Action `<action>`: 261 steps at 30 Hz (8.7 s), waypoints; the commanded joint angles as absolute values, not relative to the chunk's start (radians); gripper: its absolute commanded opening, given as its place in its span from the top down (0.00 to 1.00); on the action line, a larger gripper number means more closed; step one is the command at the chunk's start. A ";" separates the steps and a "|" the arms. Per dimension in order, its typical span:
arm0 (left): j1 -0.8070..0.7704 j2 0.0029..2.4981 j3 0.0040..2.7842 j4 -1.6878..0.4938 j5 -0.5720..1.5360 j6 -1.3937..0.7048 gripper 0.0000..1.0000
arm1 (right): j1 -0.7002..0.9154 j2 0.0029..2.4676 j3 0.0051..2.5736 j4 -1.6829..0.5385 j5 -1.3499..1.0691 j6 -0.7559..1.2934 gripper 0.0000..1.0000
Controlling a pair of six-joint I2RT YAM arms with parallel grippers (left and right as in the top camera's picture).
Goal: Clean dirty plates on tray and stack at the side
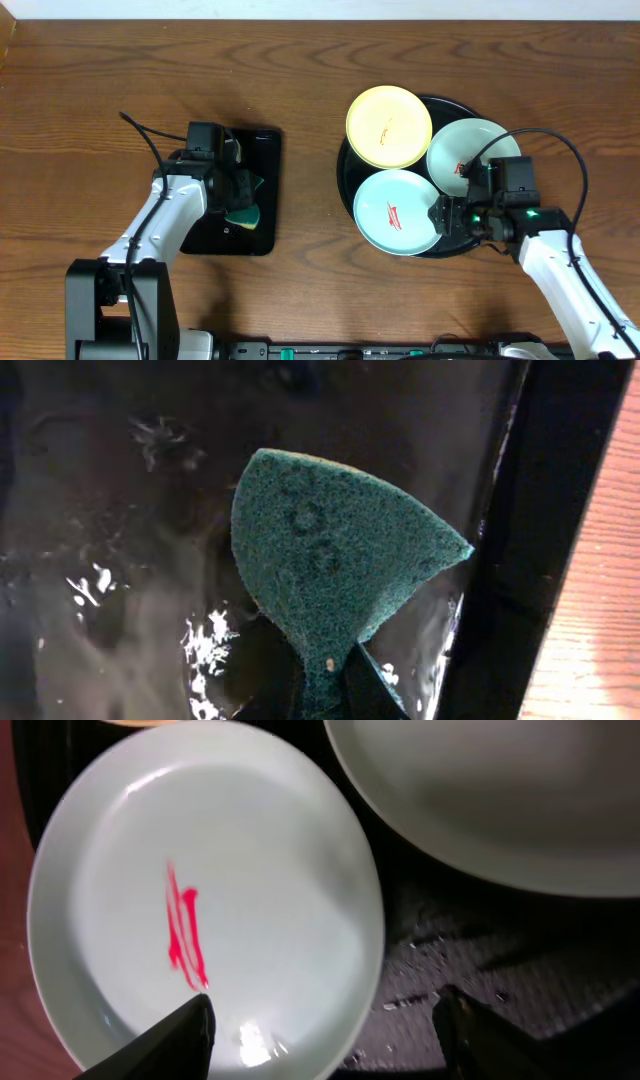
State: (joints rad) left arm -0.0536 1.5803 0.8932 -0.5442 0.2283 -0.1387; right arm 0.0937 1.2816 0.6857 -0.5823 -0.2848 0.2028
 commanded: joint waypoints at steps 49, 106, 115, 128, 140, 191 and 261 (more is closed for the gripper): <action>-0.051 1.373 0.960 -0.542 0.245 -0.181 0.93 | 0.133 1.482 0.664 -0.408 -0.175 0.389 0.99; -0.253 1.647 0.960 -0.299 0.217 -0.425 0.93 | 0.133 1.482 0.665 -0.419 -0.158 0.396 0.99; -0.289 1.647 0.960 -0.293 0.217 -0.425 0.93 | 0.133 1.482 0.665 -0.424 -0.158 0.396 0.99; -0.242 1.630 0.960 -0.287 0.288 -0.403 0.93 | 0.133 1.482 0.665 -0.424 -0.158 0.396 0.99; 0.098 1.556 0.960 -0.230 1.017 -0.136 0.92 | 0.133 1.482 0.665 -0.427 -0.157 0.388 0.99; -0.186 1.488 1.194 -0.690 0.255 -0.223 0.93 | 0.133 1.482 0.665 -0.438 -0.157 0.389 0.99; -0.648 2.027 1.361 -0.533 0.187 -0.572 0.93 | 0.133 1.482 0.665 -0.476 -0.157 0.389 0.99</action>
